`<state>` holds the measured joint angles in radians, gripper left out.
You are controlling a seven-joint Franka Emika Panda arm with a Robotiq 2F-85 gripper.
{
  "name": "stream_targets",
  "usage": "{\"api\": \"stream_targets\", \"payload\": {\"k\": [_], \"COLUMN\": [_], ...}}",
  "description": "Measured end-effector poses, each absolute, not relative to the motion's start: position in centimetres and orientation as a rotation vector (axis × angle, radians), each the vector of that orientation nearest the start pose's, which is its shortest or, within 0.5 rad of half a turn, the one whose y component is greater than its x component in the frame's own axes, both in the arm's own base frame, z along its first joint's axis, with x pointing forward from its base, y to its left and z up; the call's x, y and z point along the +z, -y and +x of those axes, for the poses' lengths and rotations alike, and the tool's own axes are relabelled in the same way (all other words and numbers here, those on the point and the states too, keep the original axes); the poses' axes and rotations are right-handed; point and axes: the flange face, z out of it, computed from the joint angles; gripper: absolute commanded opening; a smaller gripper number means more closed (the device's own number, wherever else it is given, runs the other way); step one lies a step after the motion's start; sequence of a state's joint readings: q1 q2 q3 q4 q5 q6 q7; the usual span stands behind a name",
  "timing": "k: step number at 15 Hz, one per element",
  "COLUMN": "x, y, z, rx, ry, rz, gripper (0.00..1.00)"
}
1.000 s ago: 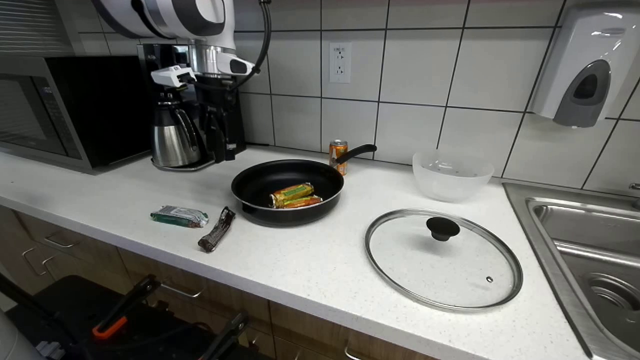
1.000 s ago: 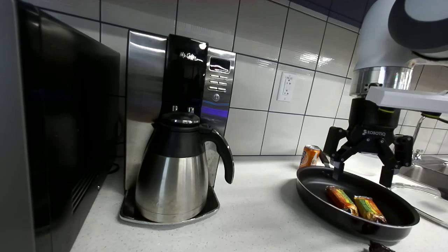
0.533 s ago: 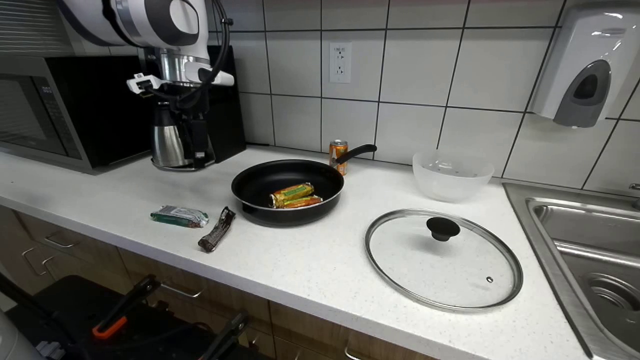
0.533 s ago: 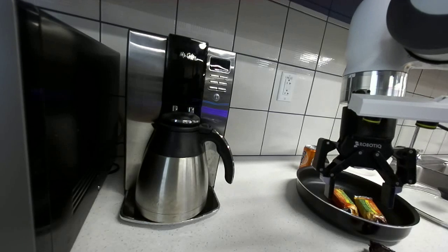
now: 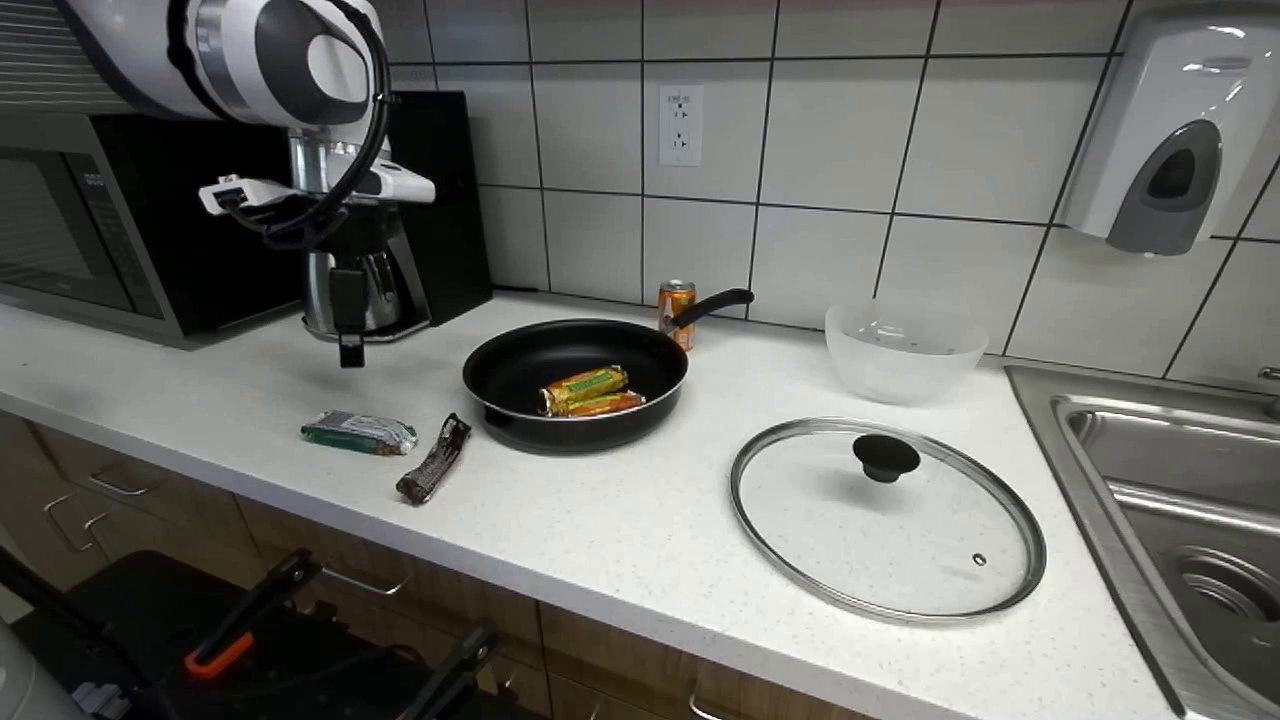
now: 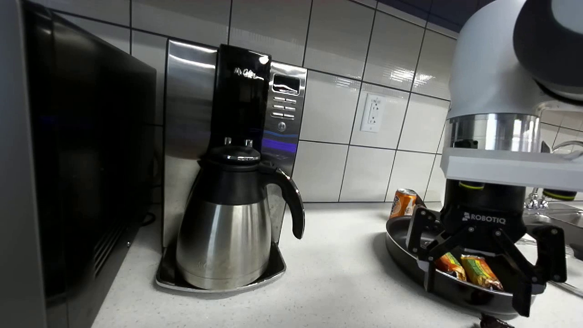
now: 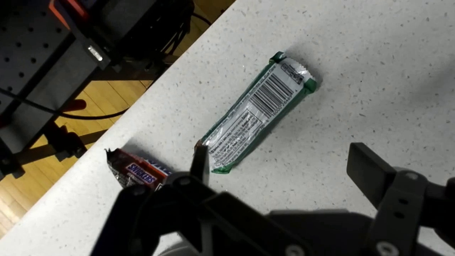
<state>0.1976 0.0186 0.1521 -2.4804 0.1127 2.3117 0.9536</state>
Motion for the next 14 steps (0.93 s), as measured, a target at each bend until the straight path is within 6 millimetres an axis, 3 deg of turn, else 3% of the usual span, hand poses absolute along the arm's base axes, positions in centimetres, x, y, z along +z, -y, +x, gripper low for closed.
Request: {"api": "stream_targets", "payload": {"k": [14], "x": [21.2], "y": [-15.5], "z": [39.7], "rx": [0.244], "ry": [-1.425], "rz": [-2.844], "gripper": [1.00]}}
